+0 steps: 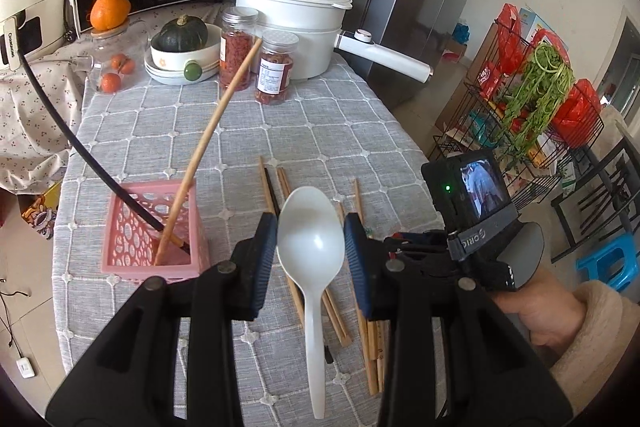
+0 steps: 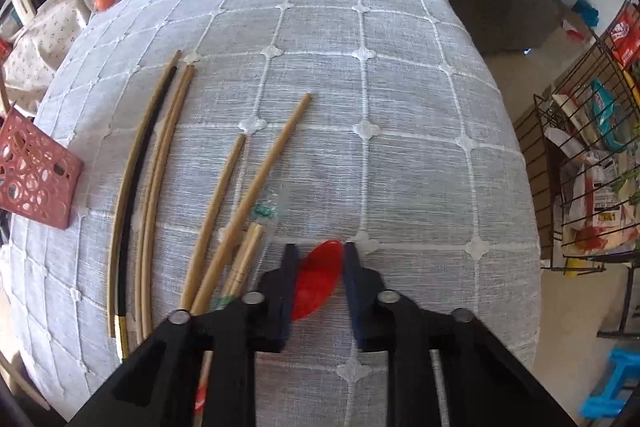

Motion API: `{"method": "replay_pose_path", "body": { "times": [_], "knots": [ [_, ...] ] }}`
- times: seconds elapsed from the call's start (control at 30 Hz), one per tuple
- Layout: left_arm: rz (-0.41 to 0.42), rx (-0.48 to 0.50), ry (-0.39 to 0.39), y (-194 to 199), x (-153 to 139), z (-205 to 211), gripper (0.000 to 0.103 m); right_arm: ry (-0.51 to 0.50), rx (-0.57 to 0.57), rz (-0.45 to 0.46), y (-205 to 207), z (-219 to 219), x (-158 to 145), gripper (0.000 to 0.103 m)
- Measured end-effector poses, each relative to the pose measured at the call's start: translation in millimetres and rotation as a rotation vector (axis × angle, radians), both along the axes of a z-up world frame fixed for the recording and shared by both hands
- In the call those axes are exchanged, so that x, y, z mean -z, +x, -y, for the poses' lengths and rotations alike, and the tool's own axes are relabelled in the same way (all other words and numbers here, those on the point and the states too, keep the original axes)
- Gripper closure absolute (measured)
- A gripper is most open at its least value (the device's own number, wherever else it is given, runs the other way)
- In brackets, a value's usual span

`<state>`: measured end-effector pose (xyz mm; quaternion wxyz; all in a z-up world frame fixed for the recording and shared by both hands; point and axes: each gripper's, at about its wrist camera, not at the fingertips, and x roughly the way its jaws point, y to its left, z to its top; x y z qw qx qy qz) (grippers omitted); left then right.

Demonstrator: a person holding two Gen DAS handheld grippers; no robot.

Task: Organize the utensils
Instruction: 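Grasp the white spoon with the left tool while the right tool grasps the red spoon, then carry both spoons into the pink basket and open both tools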

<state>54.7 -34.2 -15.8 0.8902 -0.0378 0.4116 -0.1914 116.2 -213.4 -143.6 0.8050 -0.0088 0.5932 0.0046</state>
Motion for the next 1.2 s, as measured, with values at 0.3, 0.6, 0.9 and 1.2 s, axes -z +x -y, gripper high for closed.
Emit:
{"method": "replay_pose_path", "body": {
  "times": [0.3, 0.6, 0.9, 1.2],
  "knots": [
    [0.069, -0.054, -0.043, -5.7, -20.4, -22.3, 0.066, 0.086, 0.026, 0.039, -6.6, 0.4, -21.9, 0.097],
    [0.322, -0.225, -0.108, -14.4, -63.8, -60.0, 0.066, 0.175, 0.017, 0.188, -23.3, -4.6, -76.2, 0.097],
    [0.513, -0.46, -0.135, -1.7, -48.7, -88.4, 0.066, 0.191, 0.016, 0.251, -27.4, -10.1, -90.2, 0.097],
    [0.491, -0.572, -0.112, 16.0, -23.4, -94.6, 0.066, 0.181, 0.019, 0.269, -28.2, -9.1, -90.2, 0.097]
  ]
}}
